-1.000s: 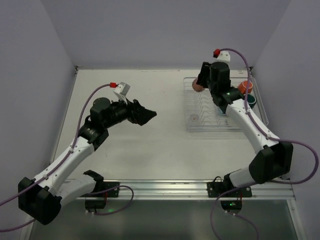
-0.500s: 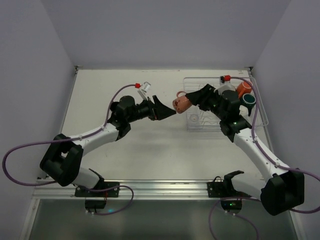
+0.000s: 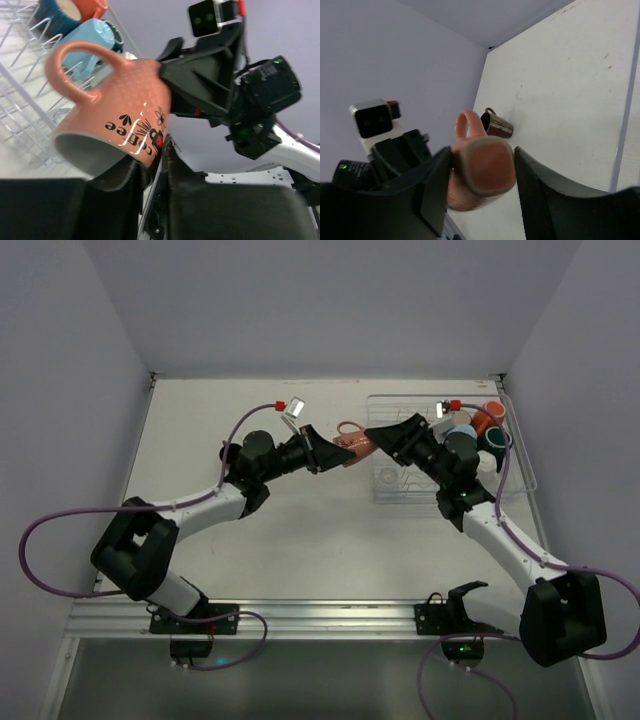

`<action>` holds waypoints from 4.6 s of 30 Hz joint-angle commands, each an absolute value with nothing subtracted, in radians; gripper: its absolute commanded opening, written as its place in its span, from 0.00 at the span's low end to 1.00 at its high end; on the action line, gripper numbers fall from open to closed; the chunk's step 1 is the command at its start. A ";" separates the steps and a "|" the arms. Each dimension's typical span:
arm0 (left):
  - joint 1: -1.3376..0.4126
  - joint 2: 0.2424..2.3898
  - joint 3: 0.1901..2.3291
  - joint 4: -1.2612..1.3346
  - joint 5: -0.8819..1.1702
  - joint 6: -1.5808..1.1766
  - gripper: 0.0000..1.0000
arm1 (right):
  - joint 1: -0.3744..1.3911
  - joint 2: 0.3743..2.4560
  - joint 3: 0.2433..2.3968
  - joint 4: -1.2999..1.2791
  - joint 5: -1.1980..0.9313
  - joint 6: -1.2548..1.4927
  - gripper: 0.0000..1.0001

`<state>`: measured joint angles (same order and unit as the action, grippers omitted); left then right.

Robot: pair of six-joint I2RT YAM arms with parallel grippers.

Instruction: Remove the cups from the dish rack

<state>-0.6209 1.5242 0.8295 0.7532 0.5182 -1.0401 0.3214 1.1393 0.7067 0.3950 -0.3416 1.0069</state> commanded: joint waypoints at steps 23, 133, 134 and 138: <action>-0.523 1.735 1.601 -0.808 -0.112 -0.158 0.03 | 0.390 0.934 0.634 0.137 -0.287 0.732 0.98; -0.511 0.911 0.999 -0.034 0.391 -0.615 1.00 | 0.505 1.220 1.072 -0.322 0.316 0.416 0.29; -0.509 0.917 0.973 -0.019 0.415 -0.633 1.00 | 0.503 1.188 1.045 -0.293 0.301 0.429 0.29; -0.512 0.953 0.842 0.216 0.538 -0.773 1.00 | 0.505 1.020 0.928 -0.143 0.096 0.523 0.28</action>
